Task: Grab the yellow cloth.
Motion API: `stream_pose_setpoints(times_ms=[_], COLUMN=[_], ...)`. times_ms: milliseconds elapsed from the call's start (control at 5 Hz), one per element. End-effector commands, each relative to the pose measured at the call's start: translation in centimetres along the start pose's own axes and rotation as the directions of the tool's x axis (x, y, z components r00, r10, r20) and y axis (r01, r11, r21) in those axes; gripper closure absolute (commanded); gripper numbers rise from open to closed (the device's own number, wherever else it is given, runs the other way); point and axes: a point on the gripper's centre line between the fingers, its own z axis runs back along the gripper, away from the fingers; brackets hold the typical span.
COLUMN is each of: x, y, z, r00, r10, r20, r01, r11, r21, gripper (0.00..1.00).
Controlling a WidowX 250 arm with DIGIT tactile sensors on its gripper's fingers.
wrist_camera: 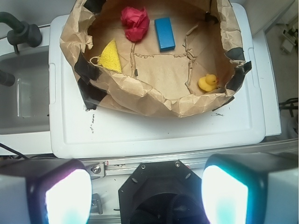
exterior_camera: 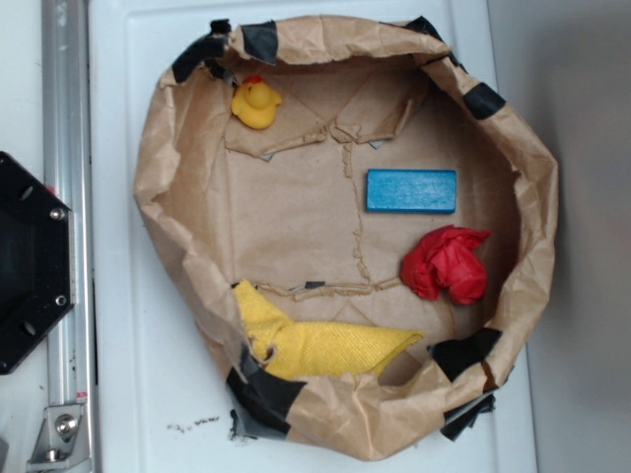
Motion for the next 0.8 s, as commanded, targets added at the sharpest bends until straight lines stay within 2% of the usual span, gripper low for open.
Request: stream_pose_setpoints(times_ms=[0, 200, 600], x=[0.0, 4.0, 12.3], y=[0.0, 0.9, -0.6], z=[0.0, -2.0, -9.7], r00=[1.000, 1.000, 0.997], r10=[0.000, 0.012, 0.015], r20=[0.000, 0.021, -0.071], r01=[0.000, -0.013, -0.016], r11=[1.000, 0.999, 1.000], r21=[0.000, 0.039, -0.011], gripper=[0.00, 0.00, 0.00])
